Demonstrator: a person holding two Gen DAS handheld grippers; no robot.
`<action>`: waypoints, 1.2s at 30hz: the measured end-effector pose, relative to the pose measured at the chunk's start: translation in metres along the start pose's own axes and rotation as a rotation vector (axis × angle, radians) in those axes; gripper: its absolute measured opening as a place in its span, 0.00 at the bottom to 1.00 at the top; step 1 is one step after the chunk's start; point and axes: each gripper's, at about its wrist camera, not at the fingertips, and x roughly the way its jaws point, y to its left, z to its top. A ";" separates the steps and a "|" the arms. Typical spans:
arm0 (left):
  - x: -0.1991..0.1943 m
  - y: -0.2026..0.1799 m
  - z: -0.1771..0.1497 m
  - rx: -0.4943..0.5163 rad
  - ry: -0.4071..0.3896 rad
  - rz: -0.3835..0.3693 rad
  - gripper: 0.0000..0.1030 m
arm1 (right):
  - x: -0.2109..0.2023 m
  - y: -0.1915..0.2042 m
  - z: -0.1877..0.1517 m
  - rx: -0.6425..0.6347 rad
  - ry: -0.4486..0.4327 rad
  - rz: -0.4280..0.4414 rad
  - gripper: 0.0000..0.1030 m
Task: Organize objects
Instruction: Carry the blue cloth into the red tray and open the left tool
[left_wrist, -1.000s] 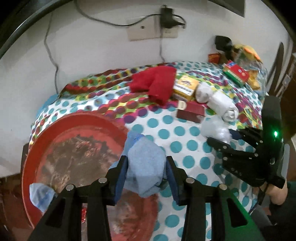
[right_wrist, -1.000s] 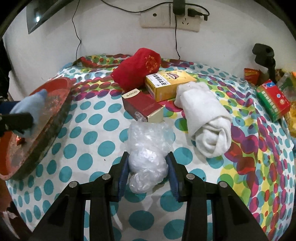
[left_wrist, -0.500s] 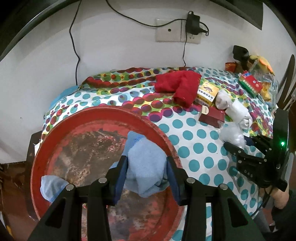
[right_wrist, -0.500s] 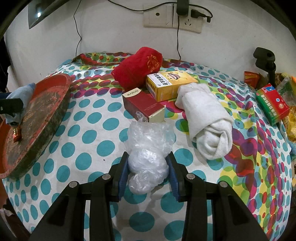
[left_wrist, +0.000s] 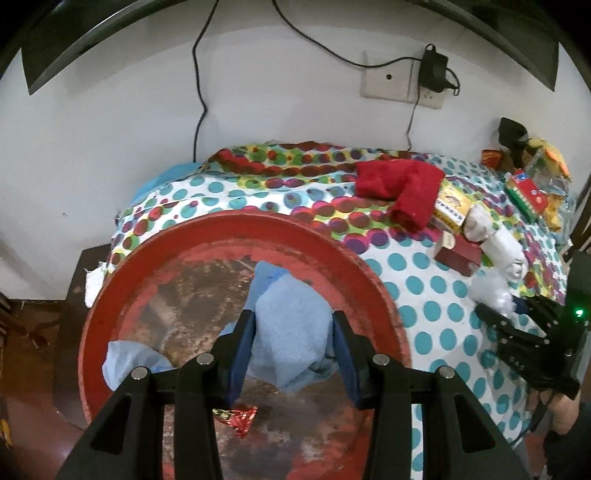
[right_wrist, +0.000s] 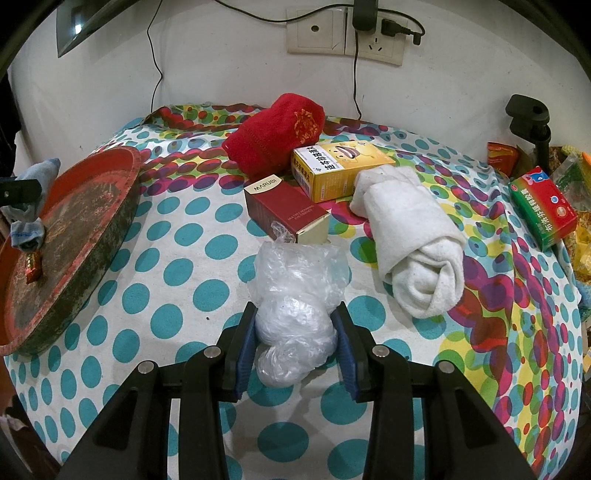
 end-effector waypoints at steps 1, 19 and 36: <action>0.001 0.002 0.000 -0.005 0.005 -0.003 0.42 | 0.000 0.000 0.000 0.000 0.000 0.000 0.36; 0.015 0.047 -0.008 -0.125 0.033 0.047 0.42 | 0.001 0.001 0.000 0.000 0.000 -0.003 0.36; 0.031 0.094 -0.024 -0.219 0.078 0.084 0.42 | 0.000 0.001 0.000 0.002 0.000 -0.004 0.36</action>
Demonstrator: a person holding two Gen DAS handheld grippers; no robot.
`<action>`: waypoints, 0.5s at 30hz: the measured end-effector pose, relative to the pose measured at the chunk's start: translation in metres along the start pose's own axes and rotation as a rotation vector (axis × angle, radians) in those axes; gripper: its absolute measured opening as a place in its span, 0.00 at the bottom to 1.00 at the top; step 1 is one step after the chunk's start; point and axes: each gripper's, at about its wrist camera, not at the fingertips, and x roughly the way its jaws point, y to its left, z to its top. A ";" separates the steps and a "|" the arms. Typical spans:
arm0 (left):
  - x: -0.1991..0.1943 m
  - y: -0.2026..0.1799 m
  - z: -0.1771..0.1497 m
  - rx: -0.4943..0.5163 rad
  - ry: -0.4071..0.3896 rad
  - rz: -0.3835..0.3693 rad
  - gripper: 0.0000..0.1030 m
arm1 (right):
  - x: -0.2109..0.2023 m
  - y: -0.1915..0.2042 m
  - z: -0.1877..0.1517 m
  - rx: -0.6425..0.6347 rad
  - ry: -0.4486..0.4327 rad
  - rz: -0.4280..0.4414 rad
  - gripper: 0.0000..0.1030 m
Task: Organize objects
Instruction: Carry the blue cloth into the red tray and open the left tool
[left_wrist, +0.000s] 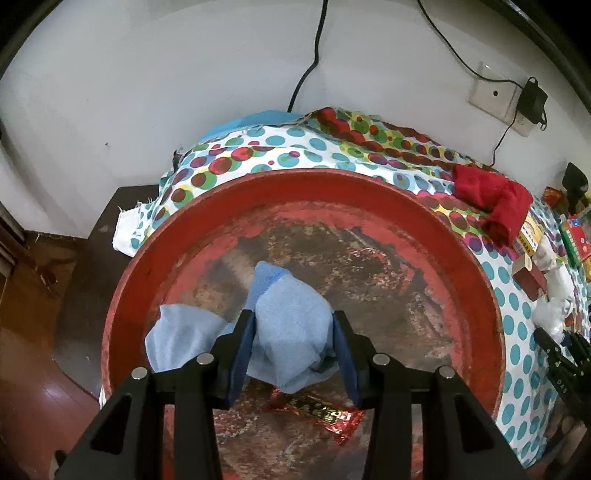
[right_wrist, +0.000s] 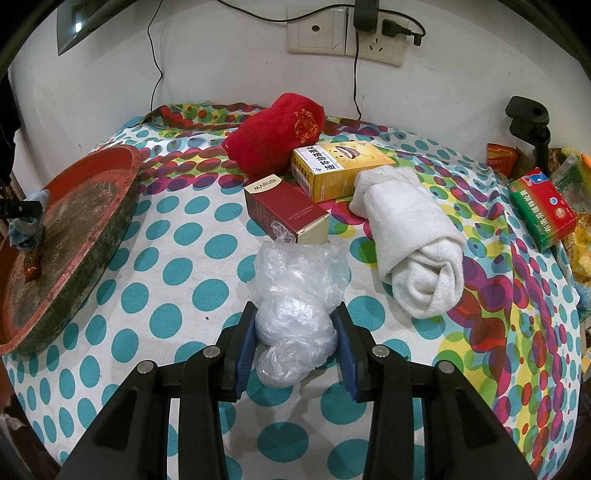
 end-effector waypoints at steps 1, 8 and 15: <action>0.000 0.001 0.000 -0.001 0.000 0.005 0.42 | 0.000 0.000 0.000 0.000 0.000 0.000 0.36; 0.003 0.011 -0.002 -0.022 0.001 0.010 0.42 | 0.000 0.000 0.000 0.000 0.000 -0.001 0.37; 0.003 0.019 -0.002 -0.037 0.004 0.009 0.42 | 0.000 0.000 0.000 0.001 0.000 -0.001 0.38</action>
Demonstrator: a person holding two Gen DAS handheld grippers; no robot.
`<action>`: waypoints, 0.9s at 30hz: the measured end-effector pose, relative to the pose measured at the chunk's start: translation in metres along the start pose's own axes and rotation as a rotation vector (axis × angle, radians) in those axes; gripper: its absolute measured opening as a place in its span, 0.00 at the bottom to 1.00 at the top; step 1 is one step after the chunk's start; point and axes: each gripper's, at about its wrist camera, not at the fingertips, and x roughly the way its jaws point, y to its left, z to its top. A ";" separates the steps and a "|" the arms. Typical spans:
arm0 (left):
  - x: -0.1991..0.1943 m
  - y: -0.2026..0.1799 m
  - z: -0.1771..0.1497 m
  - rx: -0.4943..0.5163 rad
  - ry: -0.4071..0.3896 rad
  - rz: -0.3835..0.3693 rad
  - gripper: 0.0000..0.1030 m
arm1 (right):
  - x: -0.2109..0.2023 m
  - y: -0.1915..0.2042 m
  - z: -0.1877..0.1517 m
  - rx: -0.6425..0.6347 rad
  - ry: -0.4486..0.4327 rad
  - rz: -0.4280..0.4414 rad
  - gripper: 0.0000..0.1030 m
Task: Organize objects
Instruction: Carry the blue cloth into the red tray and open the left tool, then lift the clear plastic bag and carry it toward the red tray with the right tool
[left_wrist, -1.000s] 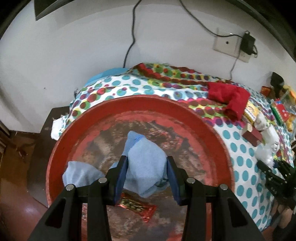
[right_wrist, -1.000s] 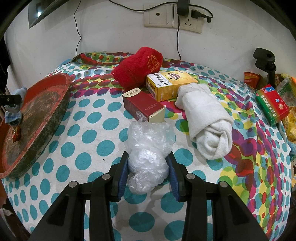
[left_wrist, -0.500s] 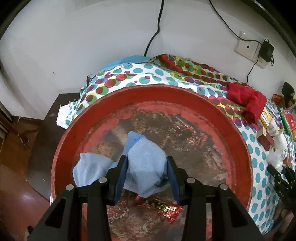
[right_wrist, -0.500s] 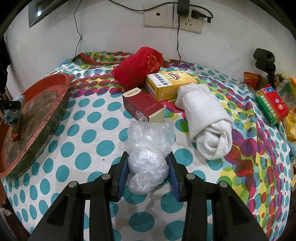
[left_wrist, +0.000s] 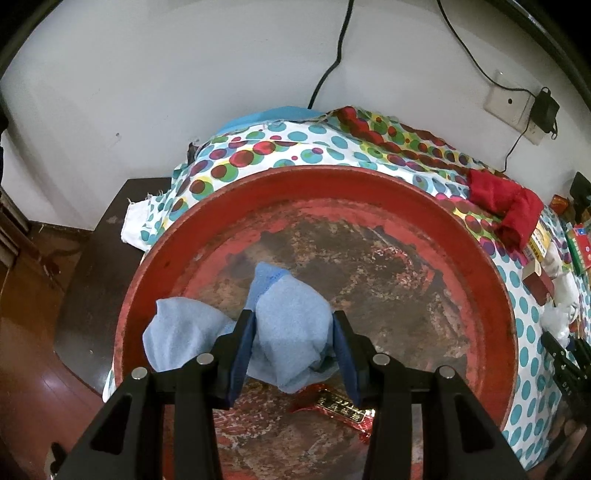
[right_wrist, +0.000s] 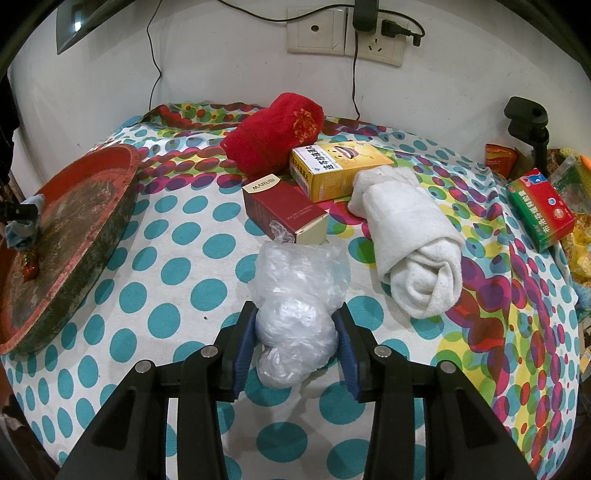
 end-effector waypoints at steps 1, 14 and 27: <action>0.000 0.001 0.000 -0.004 0.002 -0.007 0.42 | 0.000 0.000 0.000 -0.001 0.000 0.001 0.38; -0.006 -0.016 -0.001 0.062 -0.010 -0.028 0.48 | 0.000 -0.001 0.000 -0.001 0.000 -0.004 0.40; -0.017 -0.051 -0.005 0.181 -0.048 -0.048 0.49 | 0.000 -0.001 0.000 -0.001 0.001 -0.005 0.40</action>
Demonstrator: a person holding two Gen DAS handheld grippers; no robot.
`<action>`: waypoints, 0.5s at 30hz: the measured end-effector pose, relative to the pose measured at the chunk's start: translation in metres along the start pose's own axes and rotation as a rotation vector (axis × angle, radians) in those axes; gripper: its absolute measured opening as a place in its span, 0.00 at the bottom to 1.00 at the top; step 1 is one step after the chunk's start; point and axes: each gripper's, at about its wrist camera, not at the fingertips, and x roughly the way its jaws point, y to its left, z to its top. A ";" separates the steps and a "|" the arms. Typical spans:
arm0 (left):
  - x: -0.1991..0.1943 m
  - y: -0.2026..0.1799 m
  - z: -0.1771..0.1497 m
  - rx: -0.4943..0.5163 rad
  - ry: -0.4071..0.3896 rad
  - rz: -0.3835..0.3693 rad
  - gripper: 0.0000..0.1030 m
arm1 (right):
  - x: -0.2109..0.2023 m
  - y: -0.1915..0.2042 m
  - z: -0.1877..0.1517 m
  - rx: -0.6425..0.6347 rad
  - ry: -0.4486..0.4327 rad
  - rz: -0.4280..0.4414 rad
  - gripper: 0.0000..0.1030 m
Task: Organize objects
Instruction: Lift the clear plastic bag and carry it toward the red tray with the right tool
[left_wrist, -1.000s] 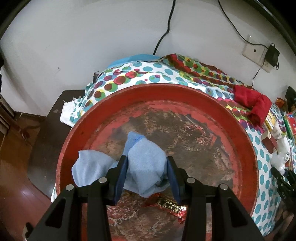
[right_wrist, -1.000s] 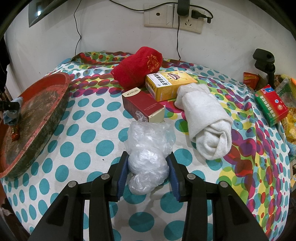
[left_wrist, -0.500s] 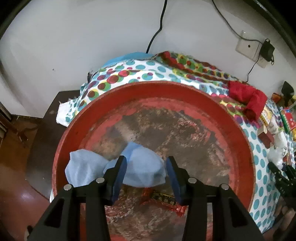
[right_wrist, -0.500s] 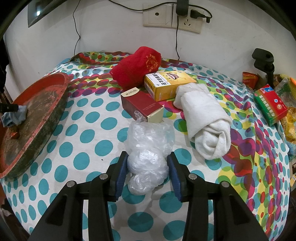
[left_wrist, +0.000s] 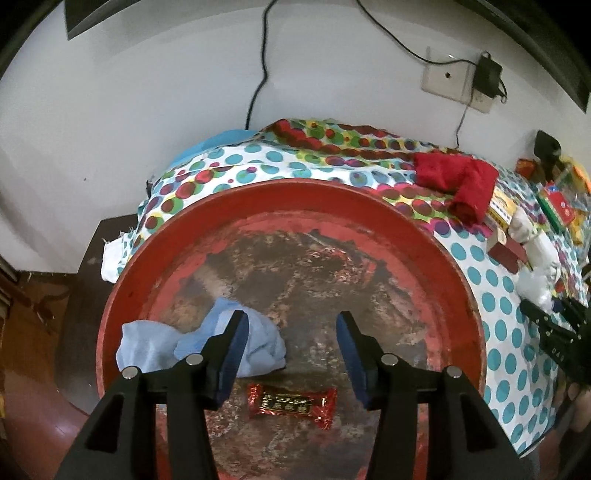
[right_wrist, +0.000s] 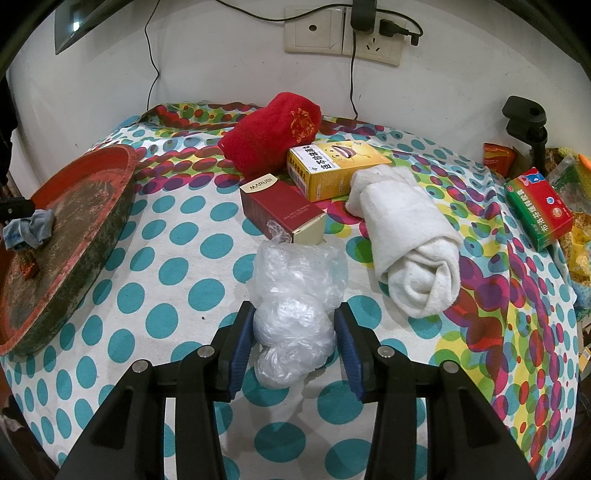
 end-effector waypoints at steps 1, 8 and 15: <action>0.001 -0.001 0.000 0.005 0.003 0.003 0.49 | 0.000 0.000 0.000 0.000 0.000 0.000 0.40; 0.000 -0.002 -0.001 0.013 0.006 0.003 0.49 | 0.001 -0.001 0.000 0.004 0.000 -0.001 0.42; 0.000 0.007 -0.002 -0.010 0.007 -0.006 0.49 | 0.001 -0.002 0.001 0.008 0.000 0.001 0.49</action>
